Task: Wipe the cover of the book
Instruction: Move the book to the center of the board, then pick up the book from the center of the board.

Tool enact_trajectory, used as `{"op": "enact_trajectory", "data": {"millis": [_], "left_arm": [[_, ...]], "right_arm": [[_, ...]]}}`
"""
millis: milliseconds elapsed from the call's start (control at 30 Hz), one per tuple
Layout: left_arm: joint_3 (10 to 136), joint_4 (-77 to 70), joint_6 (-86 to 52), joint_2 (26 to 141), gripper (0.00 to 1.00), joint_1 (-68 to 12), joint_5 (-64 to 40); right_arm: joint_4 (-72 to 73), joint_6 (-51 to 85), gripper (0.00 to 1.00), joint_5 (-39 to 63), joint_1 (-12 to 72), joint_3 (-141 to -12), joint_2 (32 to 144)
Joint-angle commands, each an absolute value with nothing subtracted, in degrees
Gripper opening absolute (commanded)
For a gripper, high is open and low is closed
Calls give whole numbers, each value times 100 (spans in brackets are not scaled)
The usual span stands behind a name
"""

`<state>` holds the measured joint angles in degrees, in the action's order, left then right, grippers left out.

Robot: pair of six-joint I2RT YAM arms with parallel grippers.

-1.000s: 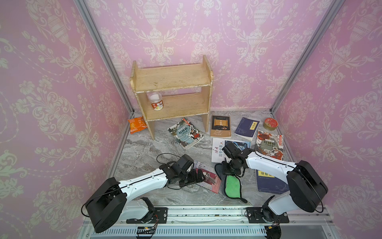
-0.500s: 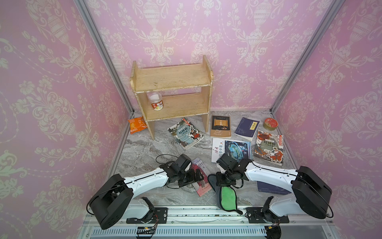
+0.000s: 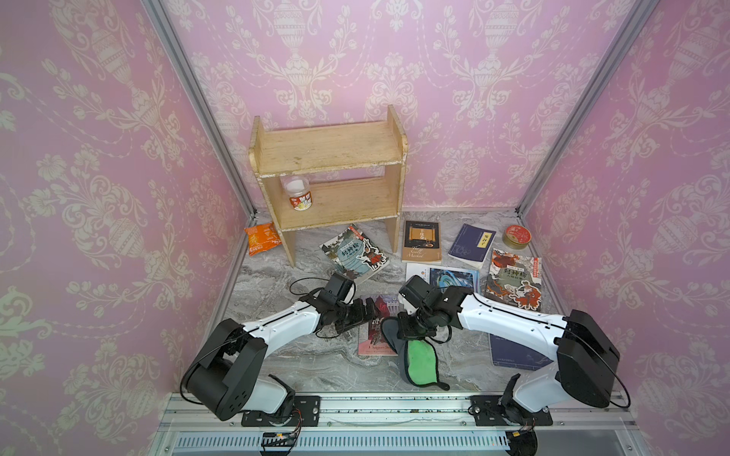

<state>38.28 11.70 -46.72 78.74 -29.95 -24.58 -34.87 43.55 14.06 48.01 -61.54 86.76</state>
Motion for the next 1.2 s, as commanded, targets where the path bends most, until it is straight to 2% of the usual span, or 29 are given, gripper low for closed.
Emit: {"op": "enact_trajectory", "data": {"millis": [0, 100, 267, 500, 833, 967, 1167], "left_arm": [[3766, 1576, -4397, 7233, 99, -2887, -2076], [3529, 1656, -4615, 6822, 99, -2875, -2031], [2513, 972, -5543, 6363, 98, -2883, -2427], [1802, 251, -6072, 5710, 99, -2898, -2629], [1561, -806, -6529, 6272, 99, -2938, -3134], [1690, -1188, -6587, 6574, 91, -3003, -3323], [1797, -1551, -6719, 6629, 74, -3110, -3397]], "right_arm": [[-3726, 4025, 0, 1187, 4686, -6983, 9181], [-3596, 3958, 0, 1287, 4669, -7464, 9775], [-3179, 4017, 0, 1521, 4423, -7604, 10608], [-3027, 4065, 0, 1319, 4218, -7137, 10797], [-2409, 4530, 0, 1411, 4150, -6279, 11091], [-1963, 4816, 0, 1622, 4080, -5959, 11117], [-1515, 5067, 0, 1830, 3998, -5677, 11209]]}}
